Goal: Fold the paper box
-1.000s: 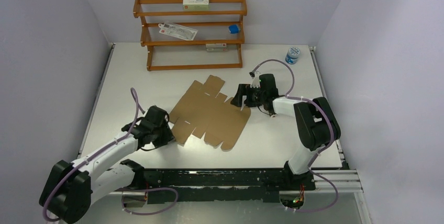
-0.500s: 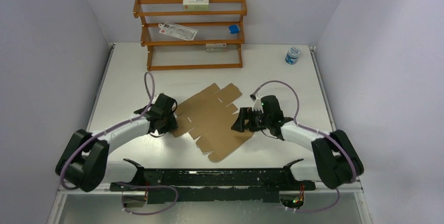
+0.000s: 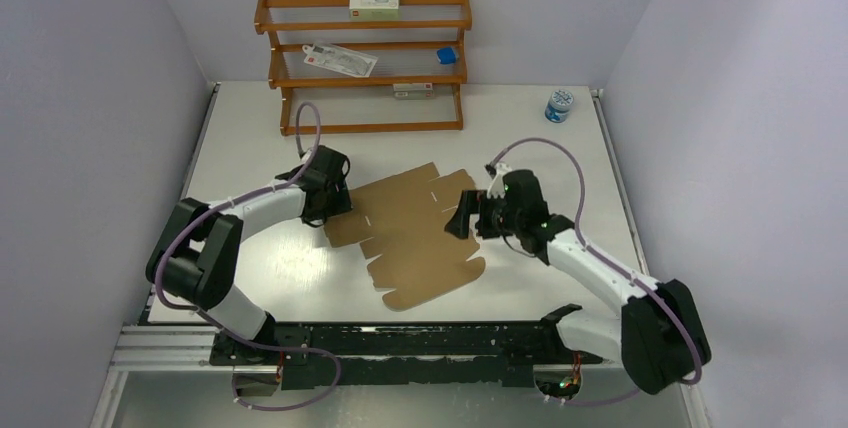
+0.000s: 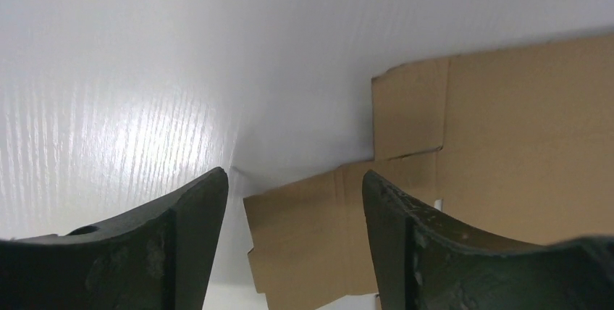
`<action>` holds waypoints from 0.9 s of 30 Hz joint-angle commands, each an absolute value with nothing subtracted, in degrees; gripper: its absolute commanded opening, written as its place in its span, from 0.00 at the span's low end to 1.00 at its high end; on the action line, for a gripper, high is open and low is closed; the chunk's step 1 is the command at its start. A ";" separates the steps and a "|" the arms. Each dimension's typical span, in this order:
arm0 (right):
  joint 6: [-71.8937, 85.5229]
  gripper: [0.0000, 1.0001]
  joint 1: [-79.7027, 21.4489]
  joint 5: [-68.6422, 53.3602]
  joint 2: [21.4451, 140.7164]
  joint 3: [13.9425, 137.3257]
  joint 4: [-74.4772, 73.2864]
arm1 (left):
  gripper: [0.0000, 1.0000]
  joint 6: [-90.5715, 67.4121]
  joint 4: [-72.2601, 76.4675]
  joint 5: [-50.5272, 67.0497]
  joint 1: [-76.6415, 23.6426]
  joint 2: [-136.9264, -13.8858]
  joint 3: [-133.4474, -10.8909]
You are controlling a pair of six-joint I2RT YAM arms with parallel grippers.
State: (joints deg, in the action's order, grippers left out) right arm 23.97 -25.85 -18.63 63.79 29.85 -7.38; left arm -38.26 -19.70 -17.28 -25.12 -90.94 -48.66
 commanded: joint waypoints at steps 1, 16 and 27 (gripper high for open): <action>18.72 0.96 -20.98 -16.43 70.37 36.98 -3.69 | 0.75 -36.53 -18.08 -18.51 -24.37 -89.45 -51.60; 16.31 0.91 -13.78 -17.94 99.14 54.91 6.83 | 0.82 -40.30 -19.62 -10.15 -24.35 -78.25 -40.65; 18.28 0.86 -13.82 -23.51 101.43 51.63 9.39 | 0.81 -37.83 -17.38 -7.05 -24.35 -83.92 -42.20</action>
